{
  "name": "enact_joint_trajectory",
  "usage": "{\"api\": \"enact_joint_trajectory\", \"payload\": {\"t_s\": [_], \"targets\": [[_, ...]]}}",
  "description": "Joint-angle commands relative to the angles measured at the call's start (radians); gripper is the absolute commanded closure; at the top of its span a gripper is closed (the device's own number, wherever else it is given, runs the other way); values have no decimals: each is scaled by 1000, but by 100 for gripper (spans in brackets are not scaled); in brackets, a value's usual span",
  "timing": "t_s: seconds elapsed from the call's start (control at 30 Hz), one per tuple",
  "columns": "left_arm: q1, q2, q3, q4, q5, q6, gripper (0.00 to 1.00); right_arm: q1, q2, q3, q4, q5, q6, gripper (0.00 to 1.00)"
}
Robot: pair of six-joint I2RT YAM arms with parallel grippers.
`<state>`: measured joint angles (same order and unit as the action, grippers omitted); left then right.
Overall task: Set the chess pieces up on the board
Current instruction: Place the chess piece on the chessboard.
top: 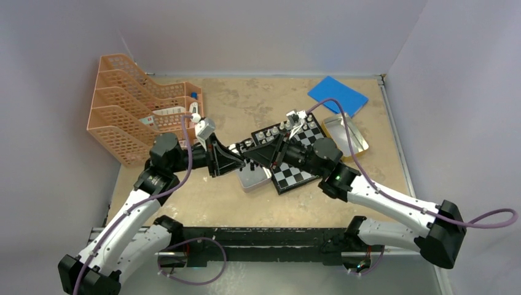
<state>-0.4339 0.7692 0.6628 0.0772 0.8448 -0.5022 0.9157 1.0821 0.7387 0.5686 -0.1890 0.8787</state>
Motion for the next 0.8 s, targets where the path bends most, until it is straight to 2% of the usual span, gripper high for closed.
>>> {"api": "enact_joint_trajectory", "payload": {"t_s": [0.0,0.1,0.17,0.37,0.6,0.77], "targets": [[3,47,103,-161,128,175,100,-1,-53,158,-207,-86,-219,62],[3,84,138,-217,193,222,100,-2,-46,250,-381,-84,-296,57],[3,98,142,-224,220,231,100,-3,-28,304,-465,-79,-333,57],[3,101,123,-194,262,217,100,-6,48,393,-609,-76,-381,64],[3,99,118,-202,268,232,100,-6,104,403,-624,-223,-416,61],[3,106,118,-198,278,235,100,-6,137,394,-619,-275,-431,65]]}}
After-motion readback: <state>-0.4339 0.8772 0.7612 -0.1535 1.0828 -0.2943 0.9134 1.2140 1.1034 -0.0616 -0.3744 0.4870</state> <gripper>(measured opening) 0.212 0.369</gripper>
